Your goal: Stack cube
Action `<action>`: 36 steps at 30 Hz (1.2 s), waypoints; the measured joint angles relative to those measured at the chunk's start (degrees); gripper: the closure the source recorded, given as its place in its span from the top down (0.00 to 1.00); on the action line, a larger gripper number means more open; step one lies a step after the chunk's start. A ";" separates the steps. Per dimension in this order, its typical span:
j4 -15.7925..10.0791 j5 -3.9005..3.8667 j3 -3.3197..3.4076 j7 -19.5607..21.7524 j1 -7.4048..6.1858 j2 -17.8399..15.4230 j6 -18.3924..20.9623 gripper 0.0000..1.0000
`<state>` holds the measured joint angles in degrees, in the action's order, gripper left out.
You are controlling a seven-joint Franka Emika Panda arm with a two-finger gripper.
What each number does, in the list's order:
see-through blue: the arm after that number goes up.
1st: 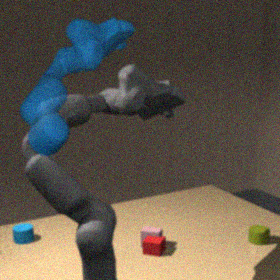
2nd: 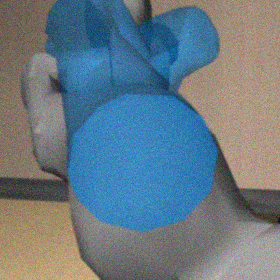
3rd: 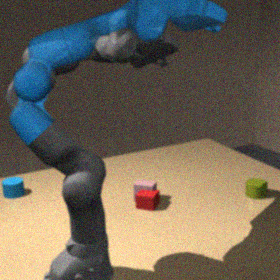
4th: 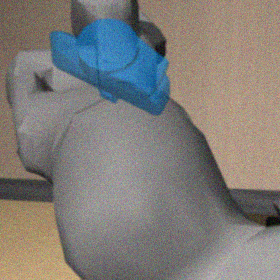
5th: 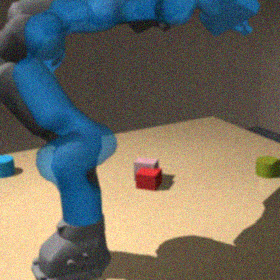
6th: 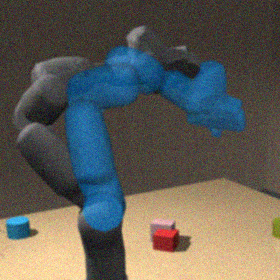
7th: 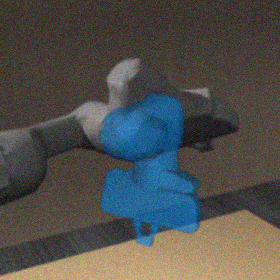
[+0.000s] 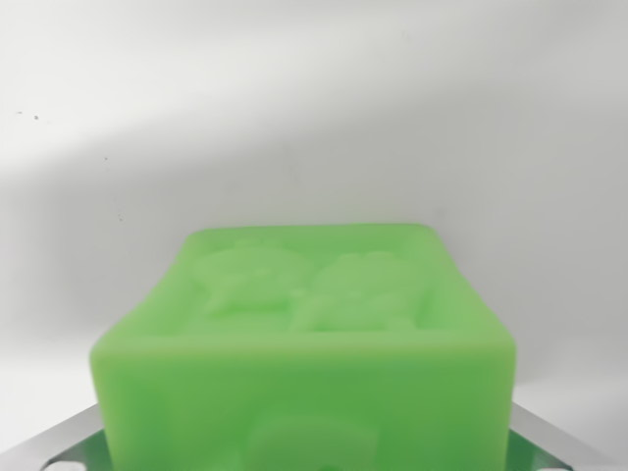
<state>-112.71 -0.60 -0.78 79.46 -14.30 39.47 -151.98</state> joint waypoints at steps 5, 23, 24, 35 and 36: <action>-0.07 0.00 0.00 0.00 0.00 -0.36 0.17 0.00; -1.21 0.00 0.00 0.00 0.00 -3.96 2.54 0.00; -1.27 0.00 0.00 0.00 0.00 -4.21 2.73 0.00; -1.89 0.00 0.00 0.00 0.00 -7.18 5.01 0.00; -1.97 0.00 0.00 0.00 0.00 -7.54 5.27 0.00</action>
<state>-114.69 -0.60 -0.78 79.46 -14.30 31.93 -146.71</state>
